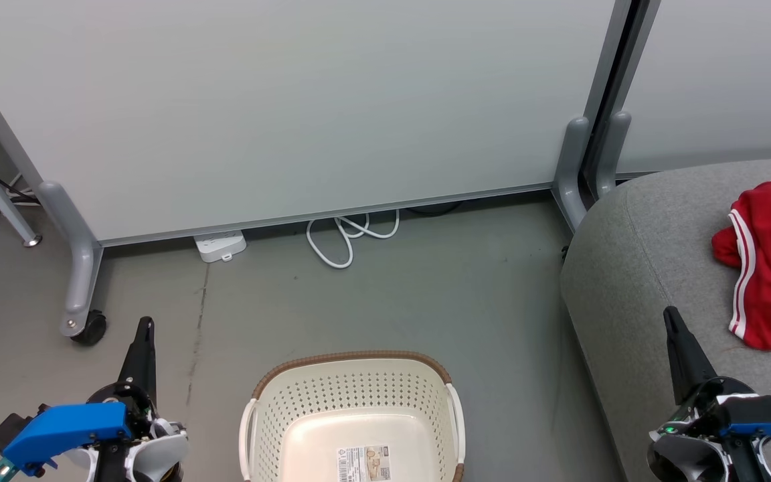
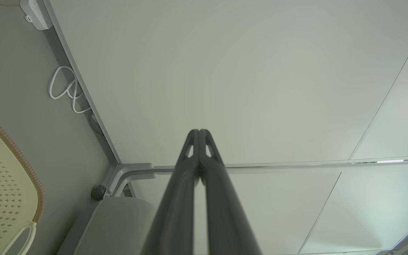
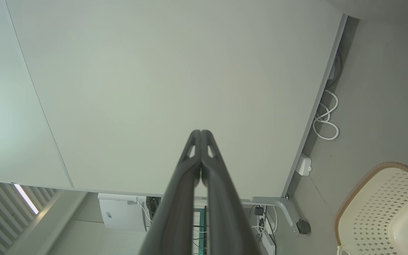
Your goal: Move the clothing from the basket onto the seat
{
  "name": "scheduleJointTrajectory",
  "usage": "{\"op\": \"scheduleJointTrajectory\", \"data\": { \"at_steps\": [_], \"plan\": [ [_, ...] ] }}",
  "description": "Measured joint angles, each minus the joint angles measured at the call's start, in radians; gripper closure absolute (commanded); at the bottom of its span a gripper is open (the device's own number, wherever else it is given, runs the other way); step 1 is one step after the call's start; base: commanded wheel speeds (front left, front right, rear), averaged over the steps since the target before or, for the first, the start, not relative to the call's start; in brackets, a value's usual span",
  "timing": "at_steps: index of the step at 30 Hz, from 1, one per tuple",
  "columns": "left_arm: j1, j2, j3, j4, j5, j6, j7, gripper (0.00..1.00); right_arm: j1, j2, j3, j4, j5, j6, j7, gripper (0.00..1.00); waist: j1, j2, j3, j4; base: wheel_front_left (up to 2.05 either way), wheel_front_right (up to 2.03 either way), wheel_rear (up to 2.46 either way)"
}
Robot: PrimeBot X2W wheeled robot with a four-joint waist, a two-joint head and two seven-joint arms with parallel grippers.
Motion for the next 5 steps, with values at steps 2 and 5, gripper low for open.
{"op": "scheduleJointTrajectory", "data": {
  "at_steps": [2, 5],
  "plan": [
    [-0.002, 0.0, 0.001, -0.001, -0.013, 0.0, 0.004, 1.0, 0.0, 0.0, 0.0, 0.0, 0.013, 0.0, 0.003, 1.0, 0.0, 0.0, 0.0, -0.001, 0.0, 0.0, 0.0],
    [-0.002, 0.0, 0.002, -0.002, -0.025, 0.0, 0.005, 1.0, -0.002, 0.001, -0.001, 0.0, 0.025, 0.0, 0.004, 1.0, 0.0, 0.0, 0.0, -0.002, 0.0, 0.0, 0.0]
  ]
}}
